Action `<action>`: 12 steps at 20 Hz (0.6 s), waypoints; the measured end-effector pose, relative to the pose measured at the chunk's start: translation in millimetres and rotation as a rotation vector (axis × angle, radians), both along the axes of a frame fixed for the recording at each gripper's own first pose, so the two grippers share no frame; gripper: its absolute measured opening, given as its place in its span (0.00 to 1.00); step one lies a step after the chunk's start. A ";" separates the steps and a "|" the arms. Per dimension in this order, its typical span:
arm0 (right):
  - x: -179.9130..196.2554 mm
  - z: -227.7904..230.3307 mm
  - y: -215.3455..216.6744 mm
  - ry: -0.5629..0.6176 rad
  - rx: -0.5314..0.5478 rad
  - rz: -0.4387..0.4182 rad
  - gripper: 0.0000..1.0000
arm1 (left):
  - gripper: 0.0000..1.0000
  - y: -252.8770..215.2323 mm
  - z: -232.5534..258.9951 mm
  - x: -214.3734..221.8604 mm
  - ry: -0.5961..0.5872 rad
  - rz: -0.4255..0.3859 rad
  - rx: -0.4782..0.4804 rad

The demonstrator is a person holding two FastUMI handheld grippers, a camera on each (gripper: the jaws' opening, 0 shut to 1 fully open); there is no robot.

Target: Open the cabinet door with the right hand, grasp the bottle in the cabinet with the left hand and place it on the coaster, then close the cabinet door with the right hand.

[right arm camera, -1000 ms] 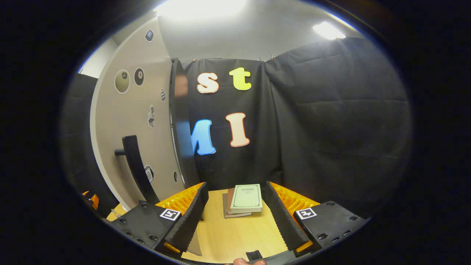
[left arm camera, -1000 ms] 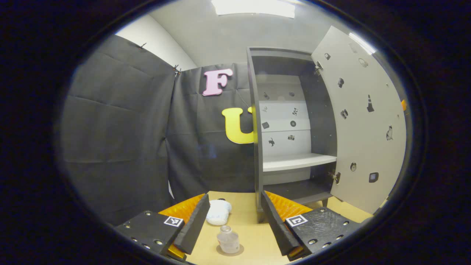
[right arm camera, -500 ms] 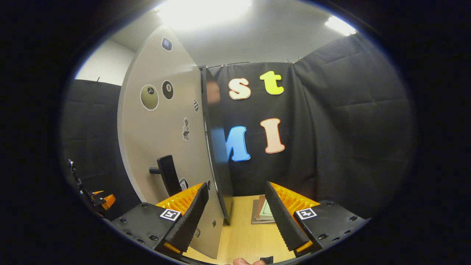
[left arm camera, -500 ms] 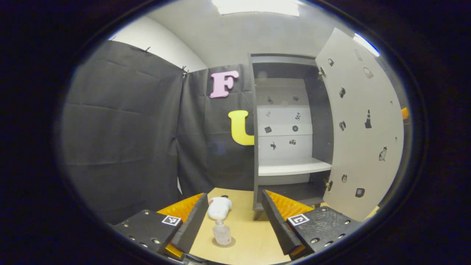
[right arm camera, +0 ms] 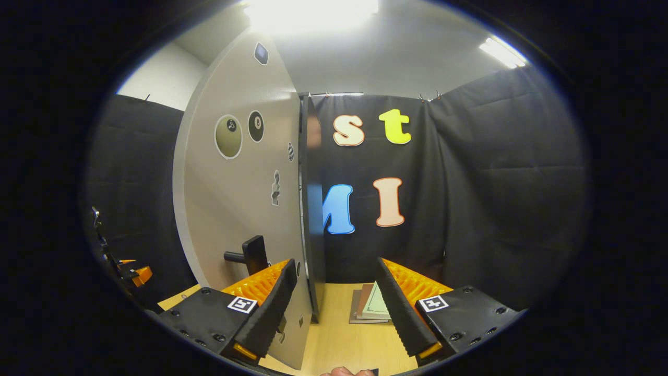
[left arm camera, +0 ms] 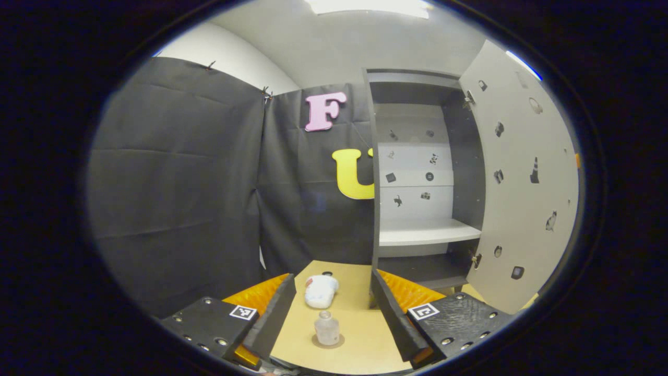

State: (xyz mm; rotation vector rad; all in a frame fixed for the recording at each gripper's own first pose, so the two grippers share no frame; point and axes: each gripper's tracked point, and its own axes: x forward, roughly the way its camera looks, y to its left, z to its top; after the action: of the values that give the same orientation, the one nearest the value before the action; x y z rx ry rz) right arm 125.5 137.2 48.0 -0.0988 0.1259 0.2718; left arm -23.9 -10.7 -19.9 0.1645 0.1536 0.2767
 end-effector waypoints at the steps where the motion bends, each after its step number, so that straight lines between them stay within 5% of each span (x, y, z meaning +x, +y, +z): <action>1: -2.9 -1.3 5.1 0.005 0.000 -0.009 0.96 | 0.89 8.2 -1.8 5.6 0.005 -0.005 -0.009; 12: -27.2 -26.4 127.3 0.071 0.073 0.092 0.96 | 0.89 94.1 1.9 49.2 0.007 -0.028 0.023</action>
State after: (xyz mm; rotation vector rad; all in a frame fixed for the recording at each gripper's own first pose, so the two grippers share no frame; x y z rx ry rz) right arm 98.4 264.5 21.6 -0.0227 0.1822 0.3715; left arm 25.3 83.5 -18.0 0.1901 0.1553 0.2500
